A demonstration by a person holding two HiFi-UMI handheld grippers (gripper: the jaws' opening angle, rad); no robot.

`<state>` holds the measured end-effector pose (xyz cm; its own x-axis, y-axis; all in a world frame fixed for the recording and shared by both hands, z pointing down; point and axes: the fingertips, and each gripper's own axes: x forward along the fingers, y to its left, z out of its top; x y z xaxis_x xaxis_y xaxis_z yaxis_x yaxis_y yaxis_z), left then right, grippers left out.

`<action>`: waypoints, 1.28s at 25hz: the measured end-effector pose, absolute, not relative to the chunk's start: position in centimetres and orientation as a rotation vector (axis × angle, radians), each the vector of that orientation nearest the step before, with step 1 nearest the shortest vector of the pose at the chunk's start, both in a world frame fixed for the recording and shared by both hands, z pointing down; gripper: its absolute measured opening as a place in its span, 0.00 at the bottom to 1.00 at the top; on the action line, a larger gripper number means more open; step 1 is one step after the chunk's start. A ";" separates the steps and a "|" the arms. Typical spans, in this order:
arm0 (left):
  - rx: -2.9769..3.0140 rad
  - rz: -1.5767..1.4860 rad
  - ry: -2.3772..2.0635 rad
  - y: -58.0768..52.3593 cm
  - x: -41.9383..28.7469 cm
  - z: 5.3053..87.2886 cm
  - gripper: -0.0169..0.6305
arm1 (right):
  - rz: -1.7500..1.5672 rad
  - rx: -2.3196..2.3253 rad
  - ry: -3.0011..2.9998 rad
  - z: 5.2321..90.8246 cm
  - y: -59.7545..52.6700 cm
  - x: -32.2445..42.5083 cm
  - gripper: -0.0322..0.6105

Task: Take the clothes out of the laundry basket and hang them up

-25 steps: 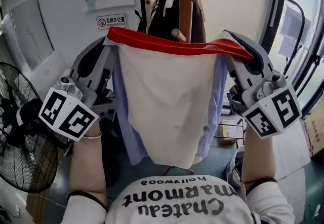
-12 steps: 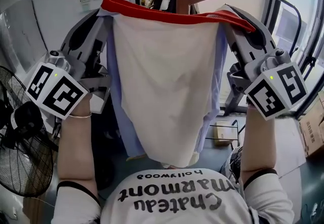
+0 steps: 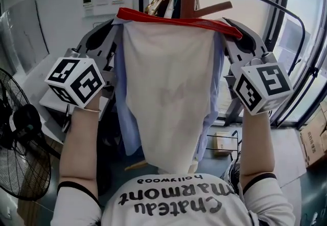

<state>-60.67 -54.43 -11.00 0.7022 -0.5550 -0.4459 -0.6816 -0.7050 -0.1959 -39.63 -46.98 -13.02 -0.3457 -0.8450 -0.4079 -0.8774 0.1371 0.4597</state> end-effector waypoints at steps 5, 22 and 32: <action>-2.578 0.443 1.004 -56.0 -60.3 -8.7 0.05 | 1.025 -1.843 2.353 -10.8 -48.1 -38.9 0.10; -2.747 0.403 1.104 -56.2 -58.6 1.7 0.05 | 0.828 -1.777 2.550 -0.1 -50.4 -40.1 0.10; -2.875 0.421 1.039 -54.7 -56.3 6.2 0.05 | 0.724 -1.641 2.672 3.6 -50.7 -42.8 0.10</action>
